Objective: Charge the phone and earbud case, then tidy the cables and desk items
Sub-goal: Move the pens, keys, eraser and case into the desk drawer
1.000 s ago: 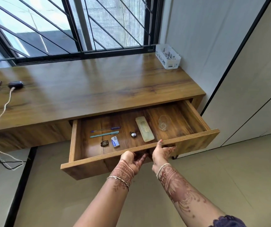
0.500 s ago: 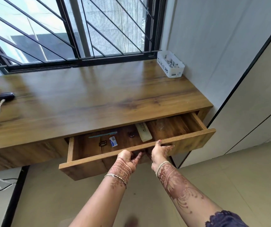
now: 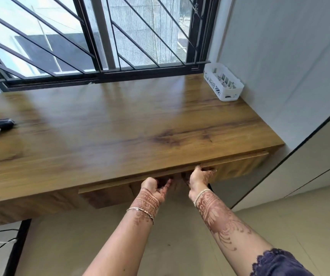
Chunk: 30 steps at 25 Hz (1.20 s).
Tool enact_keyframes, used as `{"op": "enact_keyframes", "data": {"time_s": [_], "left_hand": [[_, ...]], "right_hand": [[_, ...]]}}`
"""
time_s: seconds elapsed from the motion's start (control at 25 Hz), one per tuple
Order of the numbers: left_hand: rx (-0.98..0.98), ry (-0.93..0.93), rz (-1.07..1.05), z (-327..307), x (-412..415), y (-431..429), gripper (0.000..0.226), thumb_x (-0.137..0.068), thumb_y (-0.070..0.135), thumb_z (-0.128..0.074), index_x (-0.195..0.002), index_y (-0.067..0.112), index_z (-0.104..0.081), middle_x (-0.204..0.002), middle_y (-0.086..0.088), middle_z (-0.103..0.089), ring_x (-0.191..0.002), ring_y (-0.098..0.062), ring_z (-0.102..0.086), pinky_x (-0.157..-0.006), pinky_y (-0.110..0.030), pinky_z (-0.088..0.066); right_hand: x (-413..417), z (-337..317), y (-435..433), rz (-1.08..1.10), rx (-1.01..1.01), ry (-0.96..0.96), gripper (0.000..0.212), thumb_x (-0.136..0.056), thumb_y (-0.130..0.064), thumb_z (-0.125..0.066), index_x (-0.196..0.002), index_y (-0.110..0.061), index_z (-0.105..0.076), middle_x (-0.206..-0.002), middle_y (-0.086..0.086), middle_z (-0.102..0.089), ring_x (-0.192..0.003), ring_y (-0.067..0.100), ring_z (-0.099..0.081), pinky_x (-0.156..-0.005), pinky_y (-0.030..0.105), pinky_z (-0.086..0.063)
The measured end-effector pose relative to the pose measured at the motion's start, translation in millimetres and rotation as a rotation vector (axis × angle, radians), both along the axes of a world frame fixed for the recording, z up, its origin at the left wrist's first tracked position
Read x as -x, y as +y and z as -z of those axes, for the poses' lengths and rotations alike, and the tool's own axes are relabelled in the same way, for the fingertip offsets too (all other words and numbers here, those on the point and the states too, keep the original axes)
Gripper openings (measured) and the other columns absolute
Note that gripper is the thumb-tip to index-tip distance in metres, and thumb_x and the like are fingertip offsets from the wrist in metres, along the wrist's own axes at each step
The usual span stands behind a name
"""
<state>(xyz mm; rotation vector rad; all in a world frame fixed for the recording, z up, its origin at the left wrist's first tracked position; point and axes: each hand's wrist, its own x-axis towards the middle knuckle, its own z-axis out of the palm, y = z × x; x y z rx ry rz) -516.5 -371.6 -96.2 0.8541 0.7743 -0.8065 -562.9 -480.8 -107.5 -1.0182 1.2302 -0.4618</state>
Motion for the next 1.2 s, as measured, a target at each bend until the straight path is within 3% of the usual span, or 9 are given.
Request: {"op": "enact_keyframes", "data": {"time_s": [0.12,0.24,0.44,0.52,0.64,0.8,0.92,1.04,1.2], "left_hand": [[0.024,-0.013,-0.061,0,-10,-4,0.029,-0.093,-0.006,-0.025,-0.094,-0.004,-0.054,-0.092,-0.022,-0.055,-0.077,-0.036,-0.054,-0.036,-0.037,-0.052],[0.031,-0.013,-0.091,-4,-12,-7,0.032,-0.091,-0.007,-0.023,-0.087,-0.004,-0.054,-0.087,-0.020,-0.056,-0.075,-0.035,-0.054,-0.042,-0.040,-0.055],[0.007,0.016,-0.100,-6,-15,-8,0.032,-0.090,-0.009,-0.023,-0.084,-0.004,-0.054,-0.084,-0.020,-0.056,-0.074,-0.035,-0.054,-0.033,-0.040,-0.051],[-0.005,0.025,-0.095,-5,-15,-9,0.033,-0.090,-0.009,-0.022,-0.089,-0.004,-0.055,-0.086,-0.020,-0.056,-0.077,-0.036,-0.054,-0.034,-0.040,-0.051],[-0.010,0.016,-0.098,-6,-15,-9,0.033,-0.090,-0.009,-0.023,-0.095,-0.004,-0.055,-0.089,-0.021,-0.056,-0.077,-0.037,-0.054,-0.034,-0.040,-0.052],[-0.040,-0.002,-0.094,-5,-12,-9,0.034,-0.091,-0.008,-0.023,-0.092,-0.004,-0.056,-0.086,-0.020,-0.058,-0.074,-0.035,-0.056,-0.037,-0.039,-0.053],[-0.060,-0.042,-0.095,-3,-6,-6,0.040,-0.092,-0.004,-0.021,-0.113,-0.003,-0.055,-0.093,-0.021,-0.061,-0.075,-0.035,-0.059,-0.037,-0.038,-0.053],[-0.021,-0.061,-0.151,-9,4,1,0.035,-0.097,0.003,-0.025,-0.122,-0.003,-0.049,-0.110,-0.028,-0.058,-0.076,-0.035,-0.060,-0.038,-0.039,-0.054],[-0.020,-0.134,-0.171,-20,18,13,0.024,-0.096,0.003,-0.026,-0.112,0.000,-0.044,-0.090,-0.025,-0.059,-0.062,-0.031,-0.068,-0.059,-0.041,-0.058]], "right_hand": [[-8,-7,-3,0.080,-0.016,-0.034,0.062,-0.100,-0.030,-0.027,-0.152,-0.022,0.006,-0.161,0.000,-0.006,-0.145,0.025,-0.022,-0.117,0.048,-0.022],[-10,-11,-7,0.156,-0.052,-0.069,0.061,-0.100,-0.047,-0.023,-0.152,-0.027,-0.001,-0.161,-0.002,-0.010,-0.144,0.025,-0.023,-0.116,0.049,-0.024],[-10,-16,-5,0.088,-0.159,-0.075,0.103,-0.077,-0.079,-0.043,-0.152,-0.025,0.003,-0.161,-0.003,-0.005,-0.147,0.023,-0.016,-0.118,0.049,-0.019],[-10,-15,-7,0.068,-0.127,-0.040,0.105,-0.079,-0.069,-0.054,-0.152,-0.023,0.006,-0.161,0.000,-0.006,-0.146,0.024,-0.019,-0.117,0.047,-0.021],[-10,-19,-9,0.043,-0.091,-0.032,0.097,-0.088,-0.055,-0.053,-0.151,-0.019,0.012,-0.161,0.003,-0.003,-0.146,0.024,-0.018,-0.118,0.044,-0.021],[-12,-16,-14,0.018,-0.065,-0.028,0.099,-0.089,-0.056,-0.051,-0.150,-0.016,0.015,-0.161,0.003,-0.004,-0.147,0.022,-0.013,-0.119,0.044,-0.019],[-12,-13,-14,-0.012,-0.088,-0.042,0.102,-0.086,-0.062,-0.050,-0.149,-0.017,0.016,-0.161,0.002,-0.002,-0.147,0.022,-0.012,-0.118,0.046,-0.019],[-12,-13,-18,-0.013,-0.100,-0.050,0.104,-0.085,-0.061,-0.054,-0.150,-0.015,0.013,-0.161,0.002,-0.004,-0.146,0.022,-0.017,-0.117,0.047,-0.023],[1,-21,-23,-0.048,-0.136,-0.032,0.091,-0.084,-0.044,-0.066,-0.149,-0.008,-0.012,-0.153,0.010,-0.028,-0.128,0.021,-0.041,-0.105,0.041,-0.037]]}}
